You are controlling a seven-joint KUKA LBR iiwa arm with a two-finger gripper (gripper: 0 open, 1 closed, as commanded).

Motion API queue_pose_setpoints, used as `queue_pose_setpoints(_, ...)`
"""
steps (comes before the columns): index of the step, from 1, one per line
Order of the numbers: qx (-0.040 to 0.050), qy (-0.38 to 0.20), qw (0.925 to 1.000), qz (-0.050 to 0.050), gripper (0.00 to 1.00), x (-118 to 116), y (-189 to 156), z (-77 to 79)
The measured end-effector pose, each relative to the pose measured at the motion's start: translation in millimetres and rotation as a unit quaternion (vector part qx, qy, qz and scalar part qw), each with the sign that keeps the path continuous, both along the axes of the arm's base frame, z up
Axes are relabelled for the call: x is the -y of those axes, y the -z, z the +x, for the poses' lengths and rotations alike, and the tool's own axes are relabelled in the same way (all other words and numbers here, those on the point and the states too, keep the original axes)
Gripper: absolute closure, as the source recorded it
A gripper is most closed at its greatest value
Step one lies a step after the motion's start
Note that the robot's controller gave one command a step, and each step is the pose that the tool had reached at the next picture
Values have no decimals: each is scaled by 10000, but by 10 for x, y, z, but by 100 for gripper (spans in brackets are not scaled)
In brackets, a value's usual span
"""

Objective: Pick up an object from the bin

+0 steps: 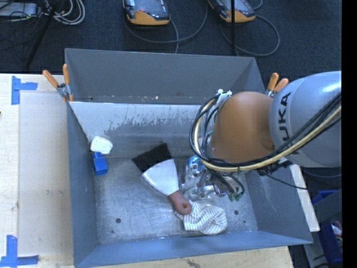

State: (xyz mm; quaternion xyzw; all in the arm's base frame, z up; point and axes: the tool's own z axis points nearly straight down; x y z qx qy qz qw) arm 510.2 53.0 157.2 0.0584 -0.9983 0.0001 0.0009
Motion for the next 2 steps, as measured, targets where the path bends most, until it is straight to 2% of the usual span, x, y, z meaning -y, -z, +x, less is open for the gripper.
queue_pose_setpoints(1,-23,-451,9990,4,100,31,-511,61)
queue_pose_setpoints(2,-39,-662,9978,5,0,-70,365,41)
